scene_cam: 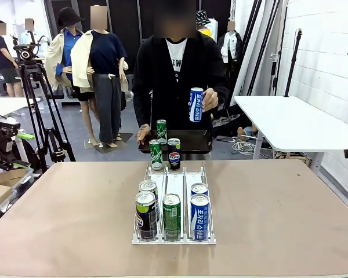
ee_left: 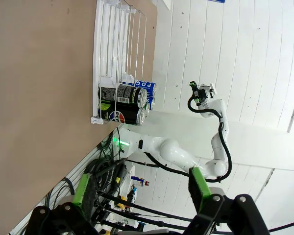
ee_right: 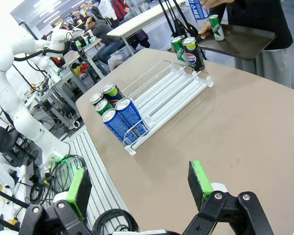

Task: Retrieve and hand over the desired beverage to the person.
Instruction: Pick up another can of the same type that the person held from the Automatic Can Dispenser.

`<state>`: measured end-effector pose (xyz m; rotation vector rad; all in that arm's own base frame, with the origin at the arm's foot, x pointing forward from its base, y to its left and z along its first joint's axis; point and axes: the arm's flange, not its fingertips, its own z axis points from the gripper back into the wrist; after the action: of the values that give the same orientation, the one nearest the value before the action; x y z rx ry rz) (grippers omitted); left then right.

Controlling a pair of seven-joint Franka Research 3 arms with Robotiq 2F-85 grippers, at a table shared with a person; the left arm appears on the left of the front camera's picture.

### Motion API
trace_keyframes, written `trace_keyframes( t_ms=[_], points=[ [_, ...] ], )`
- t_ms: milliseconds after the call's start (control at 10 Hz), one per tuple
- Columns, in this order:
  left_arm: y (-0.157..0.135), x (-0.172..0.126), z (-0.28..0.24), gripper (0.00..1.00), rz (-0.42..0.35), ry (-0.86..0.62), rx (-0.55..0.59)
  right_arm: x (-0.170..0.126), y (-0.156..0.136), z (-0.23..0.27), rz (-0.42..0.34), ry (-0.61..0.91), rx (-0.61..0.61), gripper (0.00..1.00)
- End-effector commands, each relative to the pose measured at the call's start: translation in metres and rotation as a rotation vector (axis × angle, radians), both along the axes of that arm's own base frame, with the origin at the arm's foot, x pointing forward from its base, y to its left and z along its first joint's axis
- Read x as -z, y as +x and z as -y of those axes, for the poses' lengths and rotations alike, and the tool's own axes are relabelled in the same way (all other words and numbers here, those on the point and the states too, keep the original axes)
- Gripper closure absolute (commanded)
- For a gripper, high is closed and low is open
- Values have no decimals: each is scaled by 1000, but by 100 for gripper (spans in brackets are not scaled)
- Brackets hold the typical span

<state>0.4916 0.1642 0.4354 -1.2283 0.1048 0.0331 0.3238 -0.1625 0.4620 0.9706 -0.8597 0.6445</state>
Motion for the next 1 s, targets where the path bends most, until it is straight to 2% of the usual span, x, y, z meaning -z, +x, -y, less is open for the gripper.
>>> trace_keyframes(
  t_ms=[0,900],
  points=[
    [-2,0,2,0,5,8,-12,-1,1,-2,8,15,-1,0],
    [-2,0,2,0,5,8,-12,-1,1,-2,8,15,-1,0]
  ],
)
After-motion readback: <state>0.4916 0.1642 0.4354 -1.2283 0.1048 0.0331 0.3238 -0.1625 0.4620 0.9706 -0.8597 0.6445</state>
